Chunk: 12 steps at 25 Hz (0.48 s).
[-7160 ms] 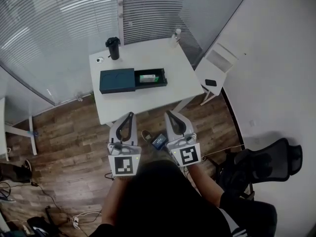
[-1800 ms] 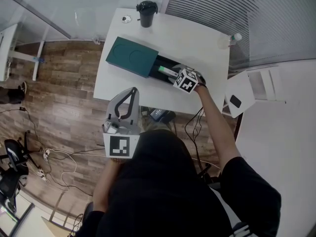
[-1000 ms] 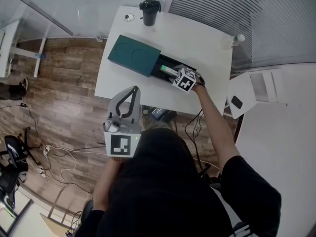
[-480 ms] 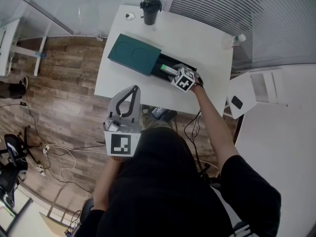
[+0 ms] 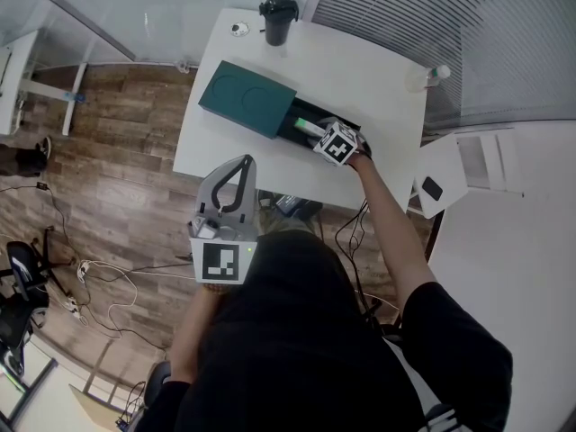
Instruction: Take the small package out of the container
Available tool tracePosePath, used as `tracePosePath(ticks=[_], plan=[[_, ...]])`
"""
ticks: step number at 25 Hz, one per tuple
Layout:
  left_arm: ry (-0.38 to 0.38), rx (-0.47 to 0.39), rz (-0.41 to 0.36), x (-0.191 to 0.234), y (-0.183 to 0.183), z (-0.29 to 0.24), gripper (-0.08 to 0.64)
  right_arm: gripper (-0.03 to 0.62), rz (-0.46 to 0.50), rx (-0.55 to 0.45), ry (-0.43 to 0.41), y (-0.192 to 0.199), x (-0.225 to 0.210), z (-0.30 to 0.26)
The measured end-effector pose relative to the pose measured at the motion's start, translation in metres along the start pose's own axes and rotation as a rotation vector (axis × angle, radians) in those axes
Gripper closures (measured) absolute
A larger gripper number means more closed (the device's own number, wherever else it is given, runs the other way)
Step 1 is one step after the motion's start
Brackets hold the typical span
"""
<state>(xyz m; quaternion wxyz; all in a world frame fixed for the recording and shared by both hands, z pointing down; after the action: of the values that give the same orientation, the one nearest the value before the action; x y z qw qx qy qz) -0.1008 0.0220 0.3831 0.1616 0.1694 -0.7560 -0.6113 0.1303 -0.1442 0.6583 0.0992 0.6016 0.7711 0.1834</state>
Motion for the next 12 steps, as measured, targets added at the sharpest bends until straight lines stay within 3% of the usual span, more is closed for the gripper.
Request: tracePosePath(ticks=[8, 12], plan=[[0.026, -0.055, -0.075, -0.0021, -0.0037, -0.0048, 0.561, 0.468, -0.091, -0.024, -0.025, 0.0061, 0.0019, -0.0018], [0.018, -0.024, -0.05, -0.0015, 0.0011, -0.0035, 0.561, 0.486, -0.098, -0.029, -0.02, 0.0077, 0.0024, -0.0044]])
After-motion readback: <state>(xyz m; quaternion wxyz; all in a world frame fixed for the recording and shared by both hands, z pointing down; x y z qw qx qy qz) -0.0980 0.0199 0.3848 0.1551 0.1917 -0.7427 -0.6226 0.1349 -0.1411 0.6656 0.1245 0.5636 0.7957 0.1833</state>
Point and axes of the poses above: the fingertips, and each gripper's own axes: z backward along the fingers, x to its left, y out of its underside, the point moved 10 cm from there along z, backward along the fingers, and after that the axes turned 7 degrees about z, right-handed, at the moved point
